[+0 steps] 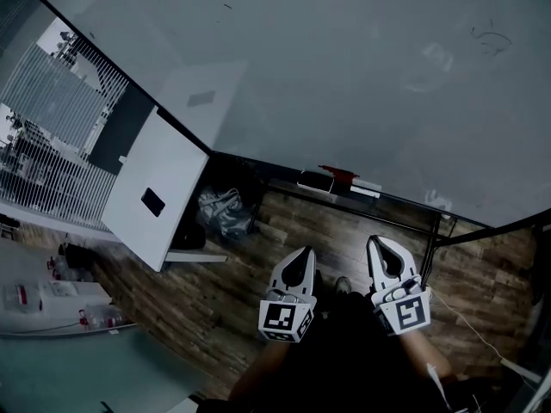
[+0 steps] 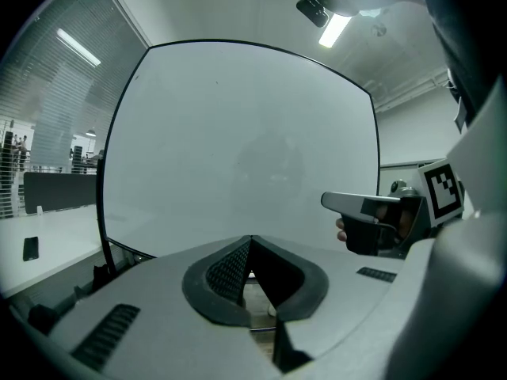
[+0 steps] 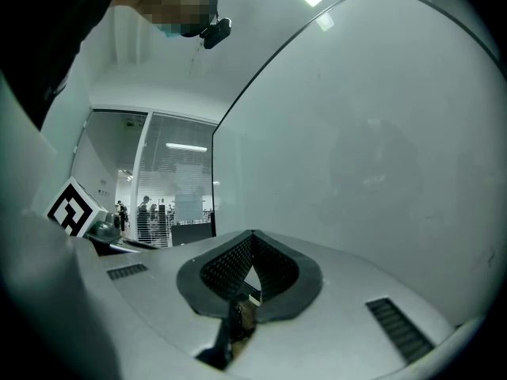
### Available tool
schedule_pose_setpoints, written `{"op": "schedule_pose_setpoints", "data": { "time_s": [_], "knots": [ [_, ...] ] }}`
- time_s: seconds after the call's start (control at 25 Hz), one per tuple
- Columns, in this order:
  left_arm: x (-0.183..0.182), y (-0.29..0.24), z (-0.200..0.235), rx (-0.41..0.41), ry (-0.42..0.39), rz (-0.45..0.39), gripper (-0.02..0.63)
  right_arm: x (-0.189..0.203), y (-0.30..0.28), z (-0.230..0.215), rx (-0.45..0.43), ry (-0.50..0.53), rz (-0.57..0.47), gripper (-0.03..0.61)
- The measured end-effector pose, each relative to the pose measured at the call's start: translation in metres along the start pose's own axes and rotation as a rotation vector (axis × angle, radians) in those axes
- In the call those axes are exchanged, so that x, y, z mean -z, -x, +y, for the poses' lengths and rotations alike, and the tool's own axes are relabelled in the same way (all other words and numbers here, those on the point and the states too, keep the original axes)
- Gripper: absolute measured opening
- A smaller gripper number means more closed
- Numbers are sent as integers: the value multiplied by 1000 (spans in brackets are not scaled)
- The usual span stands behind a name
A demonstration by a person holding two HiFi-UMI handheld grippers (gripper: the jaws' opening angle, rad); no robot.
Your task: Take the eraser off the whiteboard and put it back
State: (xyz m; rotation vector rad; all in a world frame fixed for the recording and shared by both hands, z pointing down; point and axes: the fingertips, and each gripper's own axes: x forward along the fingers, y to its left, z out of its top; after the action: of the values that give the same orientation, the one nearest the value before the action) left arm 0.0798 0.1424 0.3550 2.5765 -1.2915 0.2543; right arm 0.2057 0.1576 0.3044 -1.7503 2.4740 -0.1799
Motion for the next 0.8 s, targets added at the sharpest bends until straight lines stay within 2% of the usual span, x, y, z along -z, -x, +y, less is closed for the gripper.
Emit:
{"op": "schedule_pose_setpoints", "data": {
  "time_s": [0.28, 0.8],
  "knots": [
    [5, -23, 21, 5, 38, 4, 5, 5, -20, -7, 12, 13, -1, 15],
    [25, -64, 65, 6, 119, 45, 5, 35, -64, -13, 6, 31, 79, 15]
  ]
}}
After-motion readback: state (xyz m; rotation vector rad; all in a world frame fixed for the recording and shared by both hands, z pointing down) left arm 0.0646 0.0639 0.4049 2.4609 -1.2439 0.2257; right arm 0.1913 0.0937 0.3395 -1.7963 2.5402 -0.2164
